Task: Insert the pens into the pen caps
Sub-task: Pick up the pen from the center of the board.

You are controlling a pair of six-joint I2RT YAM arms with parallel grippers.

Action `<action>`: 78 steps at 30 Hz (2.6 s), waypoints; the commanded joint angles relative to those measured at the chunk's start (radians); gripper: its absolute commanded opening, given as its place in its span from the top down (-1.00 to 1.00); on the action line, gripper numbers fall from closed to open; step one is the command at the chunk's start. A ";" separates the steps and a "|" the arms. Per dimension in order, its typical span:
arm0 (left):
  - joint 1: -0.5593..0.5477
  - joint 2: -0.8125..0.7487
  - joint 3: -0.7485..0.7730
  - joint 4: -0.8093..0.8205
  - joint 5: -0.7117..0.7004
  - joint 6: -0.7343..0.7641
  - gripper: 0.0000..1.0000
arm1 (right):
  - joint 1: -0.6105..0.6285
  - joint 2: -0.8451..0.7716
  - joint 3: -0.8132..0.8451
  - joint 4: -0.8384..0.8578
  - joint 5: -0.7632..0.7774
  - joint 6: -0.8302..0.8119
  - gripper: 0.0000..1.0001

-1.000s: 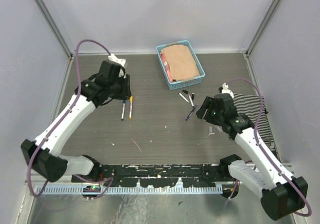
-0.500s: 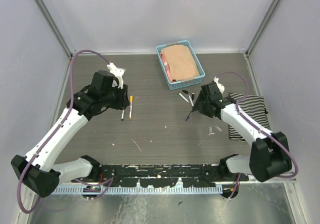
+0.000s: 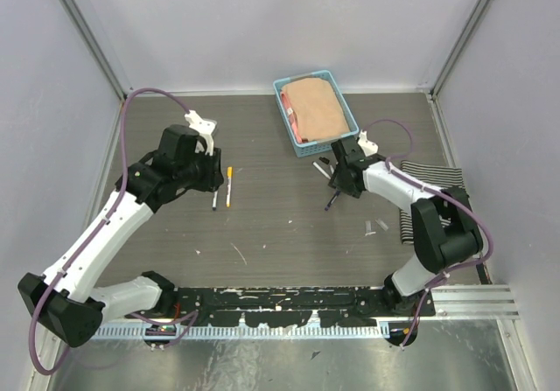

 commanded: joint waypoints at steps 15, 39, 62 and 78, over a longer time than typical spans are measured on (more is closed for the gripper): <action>0.024 -0.013 -0.004 0.024 -0.006 -0.004 0.13 | 0.018 0.138 0.087 0.046 0.065 0.021 0.27; 0.040 -0.008 -0.010 0.026 0.010 -0.011 0.12 | 0.023 0.163 0.042 0.045 0.049 0.010 0.59; -0.130 -0.073 -0.125 0.341 0.186 -0.258 -0.01 | 0.117 -0.601 -0.283 0.221 -0.092 0.036 0.68; -0.356 0.034 -0.157 0.578 0.202 -0.324 -0.19 | 0.431 -0.704 -0.298 0.507 0.023 0.265 0.69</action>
